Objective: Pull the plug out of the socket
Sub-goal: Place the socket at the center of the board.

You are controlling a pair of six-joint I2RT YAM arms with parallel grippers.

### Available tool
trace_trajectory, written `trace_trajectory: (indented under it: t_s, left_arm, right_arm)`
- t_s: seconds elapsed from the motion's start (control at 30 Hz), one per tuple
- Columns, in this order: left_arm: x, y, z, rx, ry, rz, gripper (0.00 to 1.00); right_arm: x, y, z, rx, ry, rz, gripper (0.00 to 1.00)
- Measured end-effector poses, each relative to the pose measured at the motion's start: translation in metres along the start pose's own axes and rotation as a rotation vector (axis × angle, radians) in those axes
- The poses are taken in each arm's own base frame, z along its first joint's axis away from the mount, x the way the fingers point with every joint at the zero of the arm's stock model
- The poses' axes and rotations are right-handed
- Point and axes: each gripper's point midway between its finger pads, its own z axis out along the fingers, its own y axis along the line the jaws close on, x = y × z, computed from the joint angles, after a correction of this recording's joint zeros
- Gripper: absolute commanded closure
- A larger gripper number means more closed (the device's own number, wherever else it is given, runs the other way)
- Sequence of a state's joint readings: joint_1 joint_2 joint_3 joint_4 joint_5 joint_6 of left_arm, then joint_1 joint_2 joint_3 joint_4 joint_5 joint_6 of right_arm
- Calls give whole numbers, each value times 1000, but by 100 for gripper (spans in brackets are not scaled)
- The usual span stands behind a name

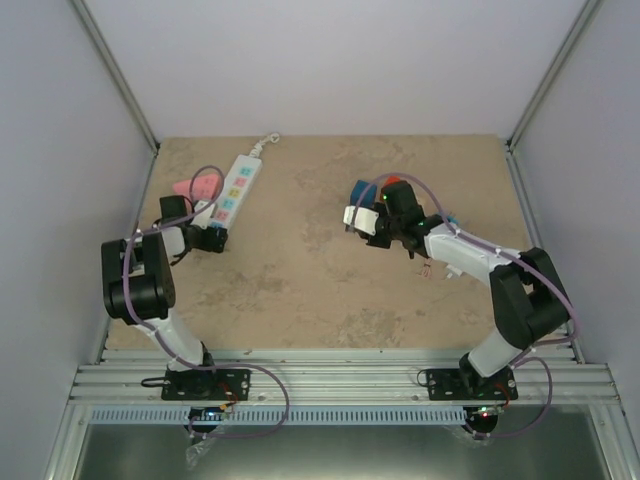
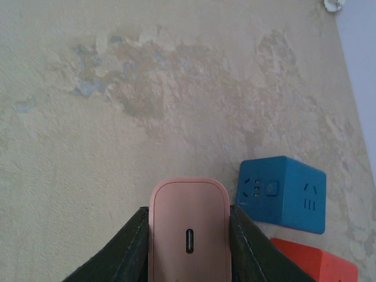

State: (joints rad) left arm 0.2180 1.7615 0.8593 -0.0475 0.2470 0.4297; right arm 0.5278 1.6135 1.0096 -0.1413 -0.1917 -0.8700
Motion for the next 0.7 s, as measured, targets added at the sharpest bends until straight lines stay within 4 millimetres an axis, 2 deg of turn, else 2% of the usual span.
trace_trajectory:
  t_s: [0.1,0.23,0.47,0.7]
  left_arm:
    - [3,-1,-4,-4,9,2,0]
    - [5,-5,-20,-13,8,14,0]
    - [-19,-4,-59,-64,-86,48,0]
    - [-30,-8,-79,-62,-124,56,0]
  right_arm:
    - [8,2,6,0,33,1,92]
    - [21,3,18,6,81,5,92]
    - [51,5,43,53,178,13,92]
    - [74,-5,53,150,269,9,90]
